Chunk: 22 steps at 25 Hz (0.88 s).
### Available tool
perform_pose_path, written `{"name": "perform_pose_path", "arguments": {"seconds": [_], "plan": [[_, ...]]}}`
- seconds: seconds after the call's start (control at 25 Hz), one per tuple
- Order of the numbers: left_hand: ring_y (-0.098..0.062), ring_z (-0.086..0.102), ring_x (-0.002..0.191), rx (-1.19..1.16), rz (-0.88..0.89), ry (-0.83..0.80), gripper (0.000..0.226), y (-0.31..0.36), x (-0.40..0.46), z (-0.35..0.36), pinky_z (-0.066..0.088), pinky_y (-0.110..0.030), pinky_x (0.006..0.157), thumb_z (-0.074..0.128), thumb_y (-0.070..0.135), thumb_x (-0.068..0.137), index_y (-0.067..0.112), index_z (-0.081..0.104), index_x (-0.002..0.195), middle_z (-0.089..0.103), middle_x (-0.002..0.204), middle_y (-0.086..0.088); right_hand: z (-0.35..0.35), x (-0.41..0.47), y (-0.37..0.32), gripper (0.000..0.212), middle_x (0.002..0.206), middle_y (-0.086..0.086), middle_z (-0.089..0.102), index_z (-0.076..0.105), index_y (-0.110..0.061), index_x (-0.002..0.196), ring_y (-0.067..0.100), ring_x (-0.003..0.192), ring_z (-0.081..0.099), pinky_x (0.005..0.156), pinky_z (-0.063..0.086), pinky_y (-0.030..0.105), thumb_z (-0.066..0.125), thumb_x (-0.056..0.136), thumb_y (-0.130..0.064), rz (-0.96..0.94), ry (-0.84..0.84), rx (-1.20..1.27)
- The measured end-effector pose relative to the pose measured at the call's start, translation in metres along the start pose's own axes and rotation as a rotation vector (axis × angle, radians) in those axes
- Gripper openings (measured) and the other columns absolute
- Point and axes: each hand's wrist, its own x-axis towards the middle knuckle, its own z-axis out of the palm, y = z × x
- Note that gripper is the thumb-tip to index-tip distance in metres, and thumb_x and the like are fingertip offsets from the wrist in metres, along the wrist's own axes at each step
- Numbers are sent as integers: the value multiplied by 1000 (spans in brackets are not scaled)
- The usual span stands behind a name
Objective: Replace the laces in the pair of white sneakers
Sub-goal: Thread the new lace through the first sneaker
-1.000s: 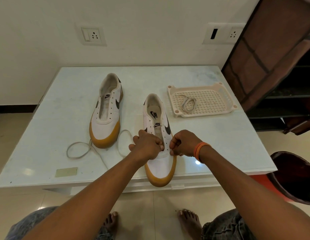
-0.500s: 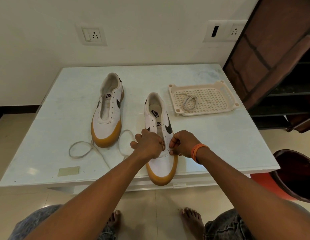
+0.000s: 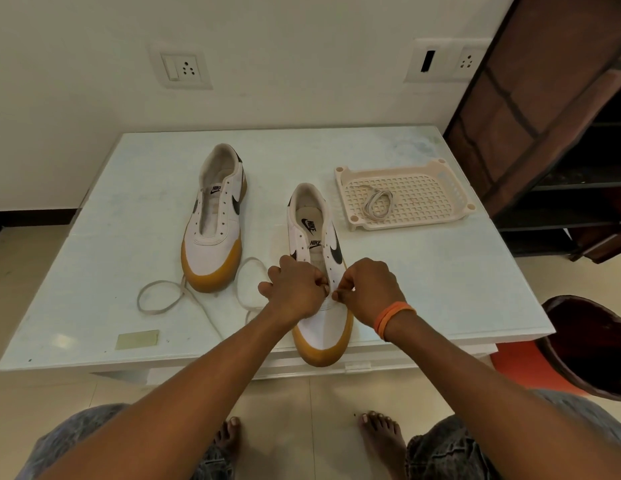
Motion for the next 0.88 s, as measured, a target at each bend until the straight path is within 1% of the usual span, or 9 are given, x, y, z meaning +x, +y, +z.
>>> {"name": "perform_pose_path", "arguments": {"seconds": [0.08, 0.12, 0.2, 0.28, 0.48, 0.6, 0.68, 0.8, 0.88], "plan": [[-23, 37, 113, 55, 102, 229, 29, -4, -26, 8, 27, -31, 87, 59, 28, 94, 26, 59, 123, 40, 122, -3, -1, -7, 5, 19, 93, 9, 71, 74, -6, 88, 22, 88, 66, 78, 47, 23, 66, 89, -23, 41, 1, 75], [-23, 38, 112, 80, 167, 330, 37, -7, -42, 14, 30, -31, 87, 63, 29, 91, 26, 55, 127, 40, 123, -4, -3, -11, 9, 20, 91, 12, 71, 72, -2, 83, 24, 87, 66, 81, 52, 27, 65, 90, -19, 100, -8, 205], [-25, 48, 103, 99, 230, 417, 51, -14, -66, 31, 42, -34, 82, 77, 32, 79, 20, 56, 124, 48, 119, -7, -13, -19, 14, 17, 90, 19, 69, 66, 2, 78, 31, 85, 69, 82, 58, 42, 59, 91, -7, 301, -39, 668], [-24, 55, 95, 126, 283, 437, 55, -21, -81, 43, 50, -34, 73, 83, 30, 72, 16, 59, 120, 55, 112, -8, -29, -29, 17, 11, 89, 20, 64, 61, 4, 86, 36, 86, 69, 80, 57, 46, 52, 93, 1, 475, -41, 1065], [-22, 61, 97, 172, 360, 262, 60, -23, -102, 39, 55, -28, 59, 87, 14, 64, 12, 61, 118, 58, 117, -8, -73, -40, 49, 7, 77, 12, 55, 56, 1, 90, 31, 75, 69, 71, 59, 42, 52, 95, -2, 480, 312, 1481], [-22, 47, 118, 223, 362, 179, 52, -21, -106, 32, 51, -30, 74, 66, 7, 85, 12, 47, 133, 42, 135, -6, -69, -50, 55, 8, 80, 14, 57, 55, 0, 101, 29, 72, 67, 69, 58, 42, 52, 95, -3, 496, 395, 1462], [-23, 41, 121, 219, 351, 183, 46, -18, -106, 29, 49, -31, 77, 58, 6, 90, 12, 44, 134, 37, 138, -6, -48, -57, 48, 18, 90, 14, 59, 51, -4, 112, 30, 77, 66, 70, 58, 42, 57, 95, -9, 464, 289, 1340], [-24, 44, 120, 220, 344, 172, 48, -13, -109, 25, 49, -32, 82, 60, 10, 91, 10, 44, 136, 40, 137, -9, -2, -60, 32, 30, 107, 12, 58, 54, -12, 119, 28, 82, 69, 66, 59, 39, 65, 91, -17, 324, 146, 962], [-24, 46, 121, 232, 352, 163, 52, -14, -109, 26, 50, -32, 87, 62, 14, 92, 10, 41, 140, 42, 137, -10, 23, -54, 26, 24, 108, 5, 56, 61, -20, 112, 28, 87, 68, 69, 60, 42, 67, 89, -26, 174, 194, 706]]}}
